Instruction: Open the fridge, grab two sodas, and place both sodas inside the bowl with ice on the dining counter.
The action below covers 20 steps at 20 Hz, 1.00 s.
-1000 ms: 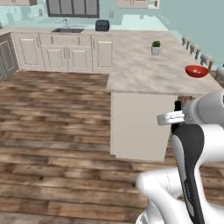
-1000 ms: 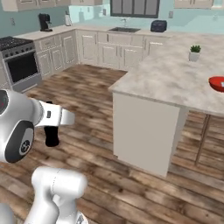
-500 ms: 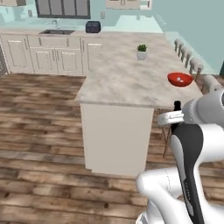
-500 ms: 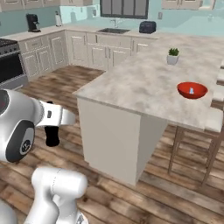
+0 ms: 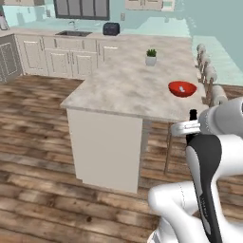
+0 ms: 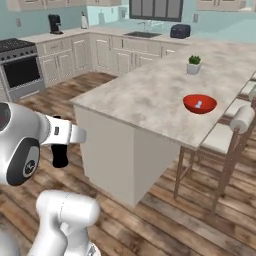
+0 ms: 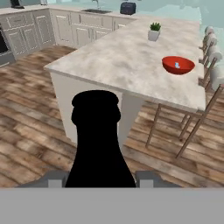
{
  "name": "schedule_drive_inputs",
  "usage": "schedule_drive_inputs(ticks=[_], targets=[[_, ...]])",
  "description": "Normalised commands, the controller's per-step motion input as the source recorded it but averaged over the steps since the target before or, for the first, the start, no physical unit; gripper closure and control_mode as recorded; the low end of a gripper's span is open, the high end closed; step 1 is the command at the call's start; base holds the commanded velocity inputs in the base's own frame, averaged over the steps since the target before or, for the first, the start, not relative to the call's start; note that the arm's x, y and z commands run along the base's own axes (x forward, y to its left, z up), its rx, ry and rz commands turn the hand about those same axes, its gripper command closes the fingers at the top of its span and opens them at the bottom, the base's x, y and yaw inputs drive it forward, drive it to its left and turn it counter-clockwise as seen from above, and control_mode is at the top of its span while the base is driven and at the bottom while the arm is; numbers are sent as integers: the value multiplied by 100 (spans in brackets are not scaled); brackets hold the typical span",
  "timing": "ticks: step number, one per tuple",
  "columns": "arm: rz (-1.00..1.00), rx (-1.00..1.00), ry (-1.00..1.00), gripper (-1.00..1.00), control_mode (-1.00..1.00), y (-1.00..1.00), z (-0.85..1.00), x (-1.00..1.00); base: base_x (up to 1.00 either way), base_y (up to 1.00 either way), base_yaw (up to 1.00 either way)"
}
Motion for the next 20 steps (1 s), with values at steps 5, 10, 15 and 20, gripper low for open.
schedule_drive_inputs(ticks=[5,10,15,20], targets=[[0,0,0,100,100,0,0,0,2,-87,35],[0,0,0,100,100,0,0,0,3,-82,37],[0,0,0,100,100,0,0,0,7,-82,37],[0,0,0,100,100,0,0,0,15,-85,36]])
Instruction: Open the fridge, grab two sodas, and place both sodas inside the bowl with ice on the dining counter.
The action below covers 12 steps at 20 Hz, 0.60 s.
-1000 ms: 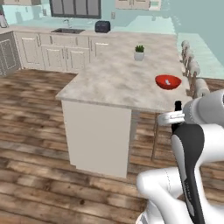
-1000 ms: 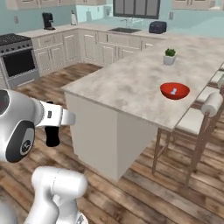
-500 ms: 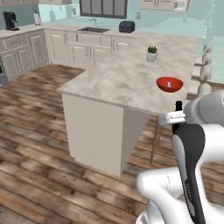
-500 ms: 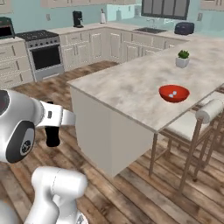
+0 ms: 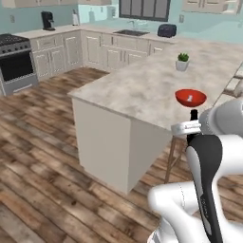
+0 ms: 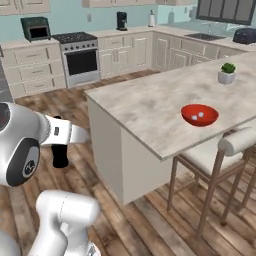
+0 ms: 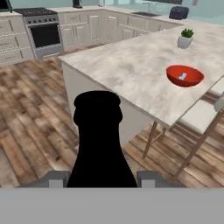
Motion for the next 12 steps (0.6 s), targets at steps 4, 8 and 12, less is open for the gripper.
schedule_drive_inputs(ticks=[4,8,12], targets=[[0,0,0,100,100,0,0,0,19,-85,35],[0,0,0,100,100,0,0,0,16,-84,35],[0,0,0,100,100,0,0,0,16,-85,35]])
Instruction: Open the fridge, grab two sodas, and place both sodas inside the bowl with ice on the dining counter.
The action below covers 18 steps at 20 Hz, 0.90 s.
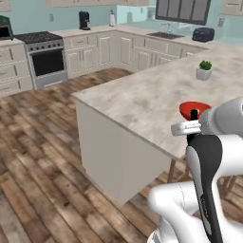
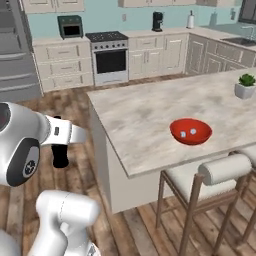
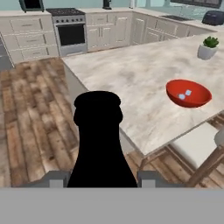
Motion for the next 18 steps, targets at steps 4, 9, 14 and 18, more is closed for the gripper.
schedule_drive_inputs(ticks=[4,9,14,18], targets=[[0,0,0,100,100,0,0,0,13,-85,35],[0,0,0,100,100,0,0,0,9,-86,35],[0,0,0,100,100,0,0,0,0,-89,35],[0,0,0,100,100,0,0,0,-2,-89,36]])
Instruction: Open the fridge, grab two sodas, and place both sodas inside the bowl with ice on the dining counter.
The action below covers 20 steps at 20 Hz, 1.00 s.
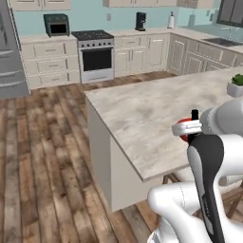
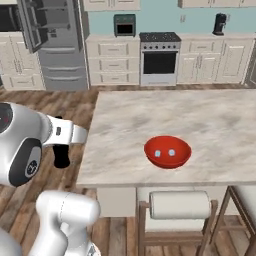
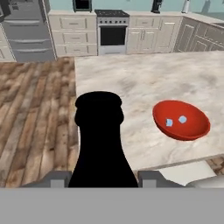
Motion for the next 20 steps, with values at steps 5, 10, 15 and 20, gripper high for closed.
schedule_drive_inputs(ticks=[5,10,15,20], targets=[[0,0,0,100,100,0,0,0,0,-87,36],[0,0,0,100,100,0,0,0,-19,-94,34],[0,0,0,100,100,0,0,0,-52,-99,18],[0,0,0,100,100,0,0,0,-26,-68,-15]])
